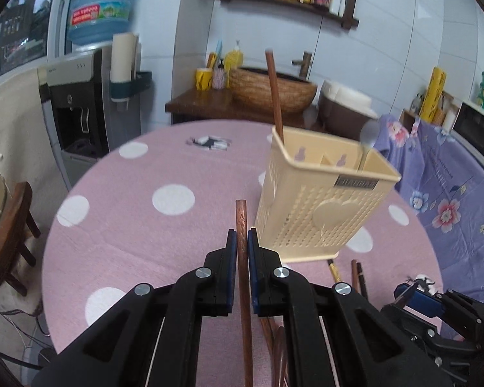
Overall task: Organize utensils
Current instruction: 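Carry the spoon with the right tool while the left tool carries the chopstick to the holder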
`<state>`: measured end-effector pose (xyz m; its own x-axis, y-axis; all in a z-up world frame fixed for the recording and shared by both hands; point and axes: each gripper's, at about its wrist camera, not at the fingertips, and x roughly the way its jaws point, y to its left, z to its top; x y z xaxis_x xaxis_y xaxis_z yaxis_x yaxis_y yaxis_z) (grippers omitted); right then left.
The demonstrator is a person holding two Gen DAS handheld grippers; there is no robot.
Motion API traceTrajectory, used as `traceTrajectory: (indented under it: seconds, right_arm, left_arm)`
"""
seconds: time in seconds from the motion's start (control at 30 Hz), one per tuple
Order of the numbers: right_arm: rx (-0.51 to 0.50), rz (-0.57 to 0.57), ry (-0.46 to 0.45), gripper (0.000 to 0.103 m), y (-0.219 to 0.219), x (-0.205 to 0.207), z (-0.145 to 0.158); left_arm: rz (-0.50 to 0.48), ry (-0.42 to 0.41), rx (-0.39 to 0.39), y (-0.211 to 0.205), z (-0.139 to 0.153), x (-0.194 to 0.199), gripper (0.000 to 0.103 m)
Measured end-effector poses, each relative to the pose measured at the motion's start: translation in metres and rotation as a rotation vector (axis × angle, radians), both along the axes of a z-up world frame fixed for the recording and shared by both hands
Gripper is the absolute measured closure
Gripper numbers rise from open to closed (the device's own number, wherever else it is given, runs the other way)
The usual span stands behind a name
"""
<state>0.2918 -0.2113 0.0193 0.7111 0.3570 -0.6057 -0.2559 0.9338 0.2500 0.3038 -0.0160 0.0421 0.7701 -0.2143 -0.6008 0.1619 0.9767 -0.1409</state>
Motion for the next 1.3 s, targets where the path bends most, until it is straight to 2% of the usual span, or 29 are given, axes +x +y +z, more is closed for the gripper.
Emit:
traceTrajectory:
  seconds: [0.23,0.5,1.03,1.17,1.3]
  right_arm:
    - [0.007,0.003,-0.029,0.07,0.001,-0.001,0.016]
    - [-0.01,0.014,-0.049,0.07,0.008,-0.003,0.022]
    - [0.013,0.035,-0.09,0.07,0.002,-0.004,0.047]
    - [0.01,0.033,-0.133,0.07,0.0,-0.001,0.062]
    - [-0.012,0.023,-0.204,0.07,0.0,0.007,0.09]
  left_arm:
    - [0.024,-0.106,-0.004,0.013,0.032,-0.015,0.095]
    - [0.027,-0.13,-0.036,0.019,0.039,-0.02,0.095]
    - [0.021,-0.222,-0.044,0.02,0.07,-0.03,0.095]
    - [0.014,-0.242,-0.064,0.02,0.082,-0.027,0.095]
    - [0.017,-0.305,-0.092,0.016,0.11,-0.022,0.095]
